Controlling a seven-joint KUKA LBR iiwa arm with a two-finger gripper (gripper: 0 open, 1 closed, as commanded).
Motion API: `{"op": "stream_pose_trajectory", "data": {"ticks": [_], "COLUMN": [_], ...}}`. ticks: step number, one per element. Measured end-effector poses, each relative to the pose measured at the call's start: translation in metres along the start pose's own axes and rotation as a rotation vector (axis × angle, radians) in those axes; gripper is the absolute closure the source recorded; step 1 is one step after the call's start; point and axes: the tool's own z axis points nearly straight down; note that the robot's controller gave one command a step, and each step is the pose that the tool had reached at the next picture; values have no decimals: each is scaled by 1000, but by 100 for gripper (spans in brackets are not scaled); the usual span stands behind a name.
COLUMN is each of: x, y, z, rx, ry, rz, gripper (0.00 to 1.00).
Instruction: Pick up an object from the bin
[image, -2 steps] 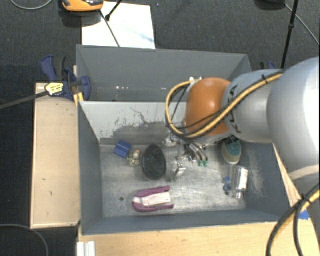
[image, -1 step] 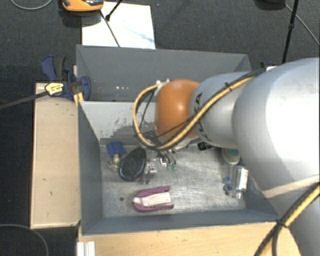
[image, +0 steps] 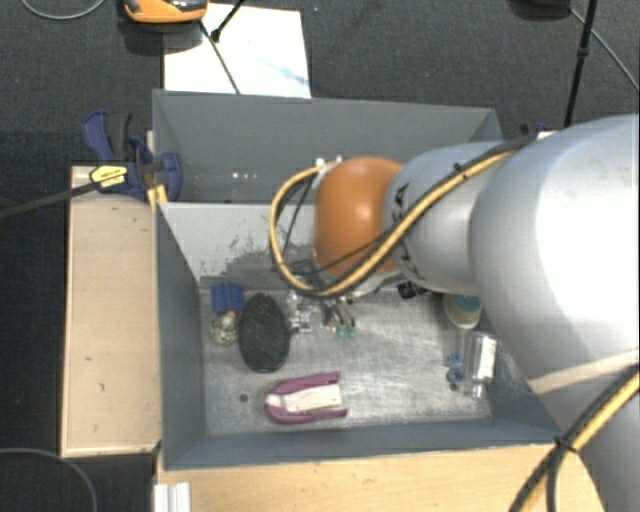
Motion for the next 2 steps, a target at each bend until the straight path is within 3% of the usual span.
{"op": "stream_pose_trajectory", "data": {"ticks": [1,2], "x": [3,11], "y": [0,52], "z": [2,-38], "rx": [2,-1], "ry": [8,9], "rz": [-2,-143], "gripper": [0,0]}}
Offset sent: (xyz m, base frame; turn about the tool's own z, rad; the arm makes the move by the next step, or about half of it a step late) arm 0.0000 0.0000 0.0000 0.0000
